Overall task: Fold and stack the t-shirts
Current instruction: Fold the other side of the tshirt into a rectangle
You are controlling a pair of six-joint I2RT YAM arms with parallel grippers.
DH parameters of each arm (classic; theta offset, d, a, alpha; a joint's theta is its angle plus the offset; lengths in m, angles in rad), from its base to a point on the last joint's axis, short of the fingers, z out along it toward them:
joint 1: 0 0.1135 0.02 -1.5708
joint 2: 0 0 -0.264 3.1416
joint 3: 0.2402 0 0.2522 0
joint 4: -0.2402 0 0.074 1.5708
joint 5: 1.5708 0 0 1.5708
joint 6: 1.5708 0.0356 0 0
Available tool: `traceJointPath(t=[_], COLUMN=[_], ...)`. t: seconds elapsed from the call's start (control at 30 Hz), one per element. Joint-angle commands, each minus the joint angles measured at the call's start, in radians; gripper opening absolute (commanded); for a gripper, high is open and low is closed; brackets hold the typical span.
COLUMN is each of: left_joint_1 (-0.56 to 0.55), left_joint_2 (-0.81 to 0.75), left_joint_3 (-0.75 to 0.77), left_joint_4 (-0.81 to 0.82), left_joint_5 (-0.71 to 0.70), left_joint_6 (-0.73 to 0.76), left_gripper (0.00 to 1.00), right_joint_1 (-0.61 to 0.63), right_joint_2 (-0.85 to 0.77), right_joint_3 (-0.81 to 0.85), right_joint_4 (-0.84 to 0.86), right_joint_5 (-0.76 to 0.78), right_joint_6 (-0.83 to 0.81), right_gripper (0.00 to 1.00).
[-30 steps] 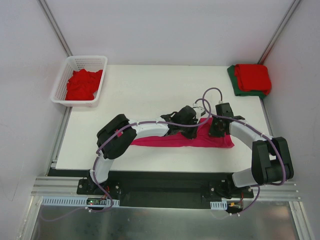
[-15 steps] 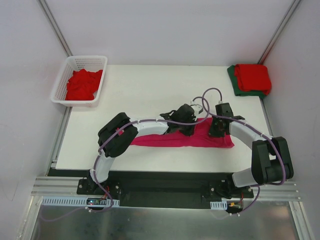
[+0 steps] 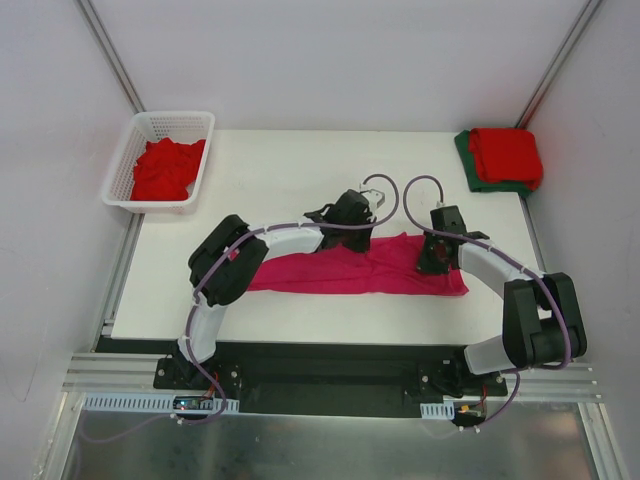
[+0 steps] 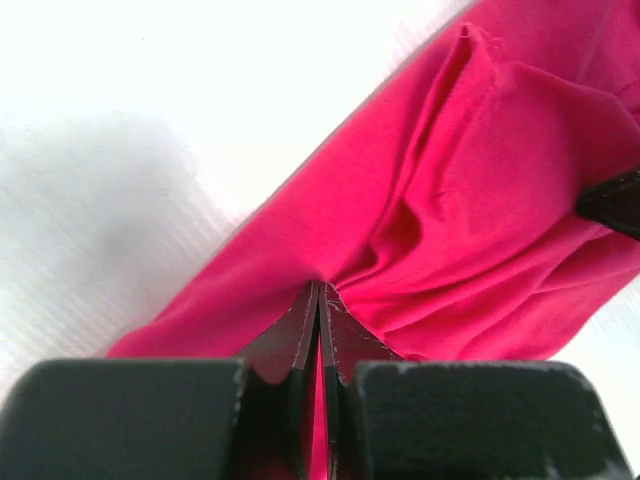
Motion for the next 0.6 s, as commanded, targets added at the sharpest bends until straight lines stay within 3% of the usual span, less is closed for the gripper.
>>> traceJointPath(t=[0.0,0.23,0.57], left_joint_1=[0.021,0.054,0.081], left_joint_2=[-0.026,-0.121,-0.394], left_joint_3=[-0.001,-0.035,-0.187], left_joint_4=[-0.002,-0.019,-0.051], left_joint_5=[-0.027,-0.065,-0.070], left_joint_6=[0.035,0.064,0.050], left_gripper=[0.00,0.00,0.00], right_joint_1=[0.005,0.005,0.005], right_joint_2=[0.008,0.008,-0.035], right_joint_3=[0.012,0.013,0.044], right_joint_4=[0.004,0.002,-0.027], right_joint_5=[-0.003,-0.005,0.005], right_joint_6=[-0.009,-0.009,-0.023], right_gripper=[0.01,0.01,0.01])
